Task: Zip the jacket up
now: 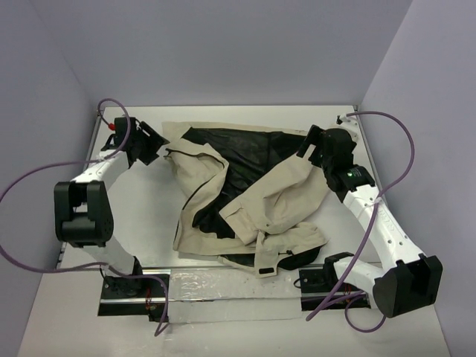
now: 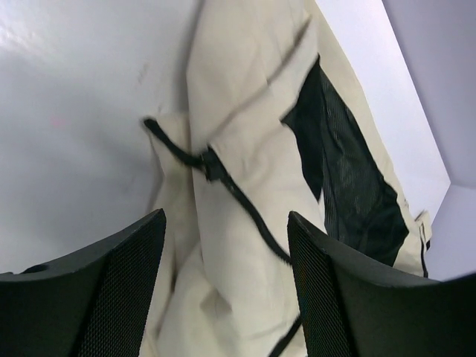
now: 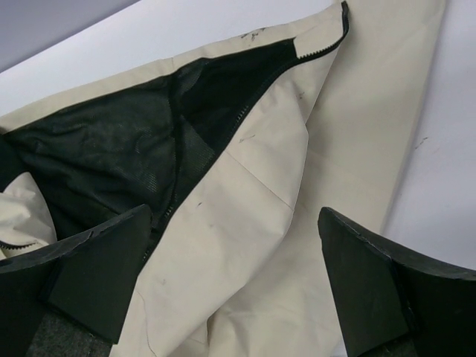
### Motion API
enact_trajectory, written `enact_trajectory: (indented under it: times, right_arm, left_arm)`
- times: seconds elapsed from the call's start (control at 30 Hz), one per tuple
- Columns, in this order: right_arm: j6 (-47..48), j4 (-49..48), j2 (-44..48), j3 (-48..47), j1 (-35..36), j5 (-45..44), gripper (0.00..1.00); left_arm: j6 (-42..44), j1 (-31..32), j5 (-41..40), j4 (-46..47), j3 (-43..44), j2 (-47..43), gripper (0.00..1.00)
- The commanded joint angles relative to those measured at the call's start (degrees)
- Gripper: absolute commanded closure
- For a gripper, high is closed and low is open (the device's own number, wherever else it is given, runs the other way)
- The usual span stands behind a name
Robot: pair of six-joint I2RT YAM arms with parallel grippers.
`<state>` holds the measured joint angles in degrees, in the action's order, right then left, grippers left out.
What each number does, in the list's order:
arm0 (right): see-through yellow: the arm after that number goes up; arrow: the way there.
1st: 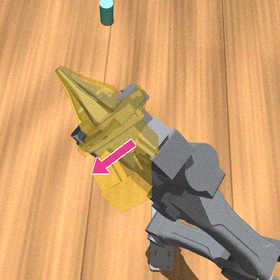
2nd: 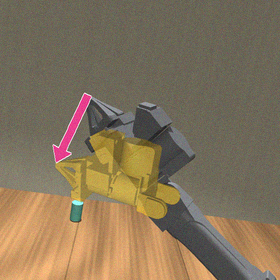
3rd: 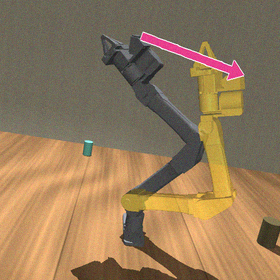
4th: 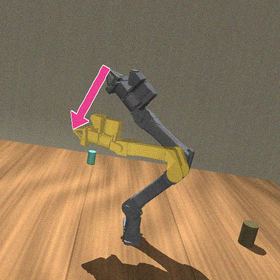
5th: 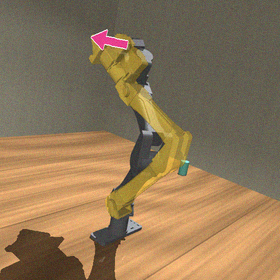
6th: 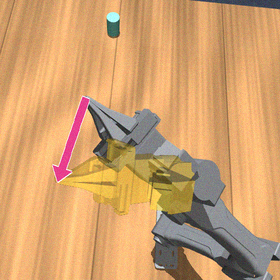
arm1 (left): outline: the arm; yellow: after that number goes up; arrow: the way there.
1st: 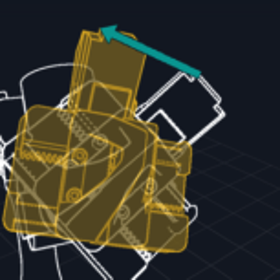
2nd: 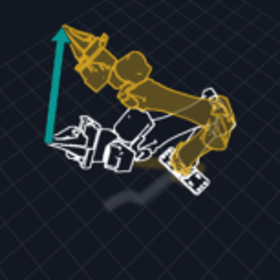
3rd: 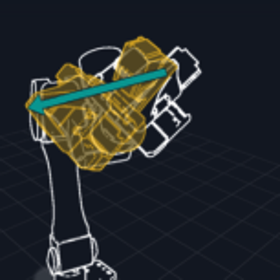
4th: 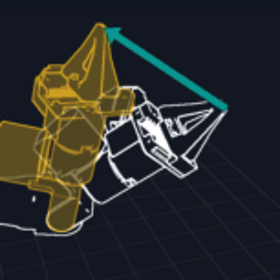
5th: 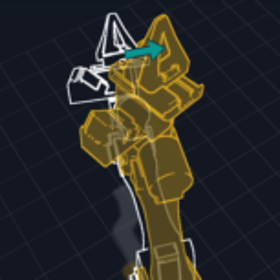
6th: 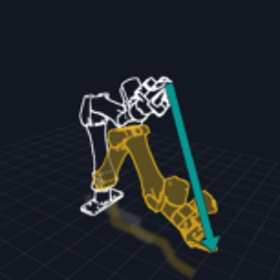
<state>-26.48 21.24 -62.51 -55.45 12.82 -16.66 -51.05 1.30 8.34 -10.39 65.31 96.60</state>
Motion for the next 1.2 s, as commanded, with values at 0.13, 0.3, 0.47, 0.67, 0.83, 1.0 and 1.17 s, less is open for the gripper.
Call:
enact_trajectory:
  times: [0.13,0.3,0.47,0.67,0.83,1.0,1.17]
  right_arm:
    - [0.50,1.33,-0.63,-2.94,-0.07,-0.61,0.00]
    - [0.73,1.89,-1.13,-2.89,-0.06,-0.73,0.00]
    - [0.82,1.91,-1.21,-2.32,-0.07,-0.57,0.00]
    - [0.70,1.28,-3.01,-1.76,-0.07,-0.12,0.00]
    - [0.11,-0.09,-3.32,-0.96,-0.07,0.89,0.00]
    - [0.00,-0.18,-3.33,-0.81,-0.07,0.22,0.00]
    - [-0.65,-0.58,-2.47,-0.27,-0.07,1.14,0.00]
  left_arm:
    - [4.79,-0.59,4.82,2.97,8.80,8.87,0.34]
    - [6.55,-0.59,4.13,3.00,10.81,10.86,0.35]
    - [7.74,-0.59,6.42,3.54,12.29,13.87,0.40]
    - [8.99,-0.59,10.44,3.91,12.47,15.23,0.35]
    - [9.39,-0.59,11.80,3.94,12.40,14.82,0.40]
    - [9.62,-0.59,12.03,3.79,12.67,13.80,0.89]
    - [11.09,0.06,12.85,2.04,14.01,11.91,1.00]
